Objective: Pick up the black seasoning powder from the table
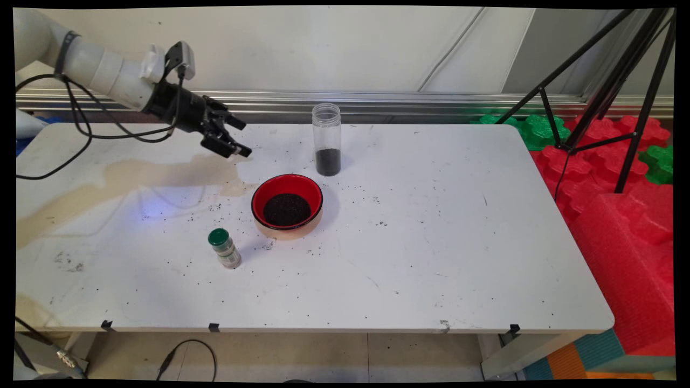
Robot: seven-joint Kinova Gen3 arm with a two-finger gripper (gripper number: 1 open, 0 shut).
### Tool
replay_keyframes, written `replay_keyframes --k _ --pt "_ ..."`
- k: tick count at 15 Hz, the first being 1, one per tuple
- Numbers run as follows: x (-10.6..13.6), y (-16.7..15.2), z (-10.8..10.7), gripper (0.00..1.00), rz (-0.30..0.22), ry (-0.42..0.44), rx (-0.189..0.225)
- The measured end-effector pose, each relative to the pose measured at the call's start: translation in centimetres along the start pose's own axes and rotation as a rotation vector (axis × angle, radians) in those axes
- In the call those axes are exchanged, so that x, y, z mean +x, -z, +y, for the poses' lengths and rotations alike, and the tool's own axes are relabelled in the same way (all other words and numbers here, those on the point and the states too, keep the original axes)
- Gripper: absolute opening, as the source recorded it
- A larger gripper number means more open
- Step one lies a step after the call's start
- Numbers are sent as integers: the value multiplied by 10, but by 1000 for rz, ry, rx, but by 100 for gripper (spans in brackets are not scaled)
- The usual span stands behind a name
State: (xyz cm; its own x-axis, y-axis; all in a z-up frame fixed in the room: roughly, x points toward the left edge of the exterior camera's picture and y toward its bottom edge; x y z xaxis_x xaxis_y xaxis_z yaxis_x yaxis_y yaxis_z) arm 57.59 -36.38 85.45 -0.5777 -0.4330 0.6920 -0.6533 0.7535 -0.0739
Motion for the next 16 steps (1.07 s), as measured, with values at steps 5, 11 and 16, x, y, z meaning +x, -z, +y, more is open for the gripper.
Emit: replay_keyframes --k 5,11,16 --pt "20 -21 -8 100 32 -48 -22" --pt "34 -42 -18 100 62 -96 -48" --pt "41 -60 -27 100 91 -131 -71"
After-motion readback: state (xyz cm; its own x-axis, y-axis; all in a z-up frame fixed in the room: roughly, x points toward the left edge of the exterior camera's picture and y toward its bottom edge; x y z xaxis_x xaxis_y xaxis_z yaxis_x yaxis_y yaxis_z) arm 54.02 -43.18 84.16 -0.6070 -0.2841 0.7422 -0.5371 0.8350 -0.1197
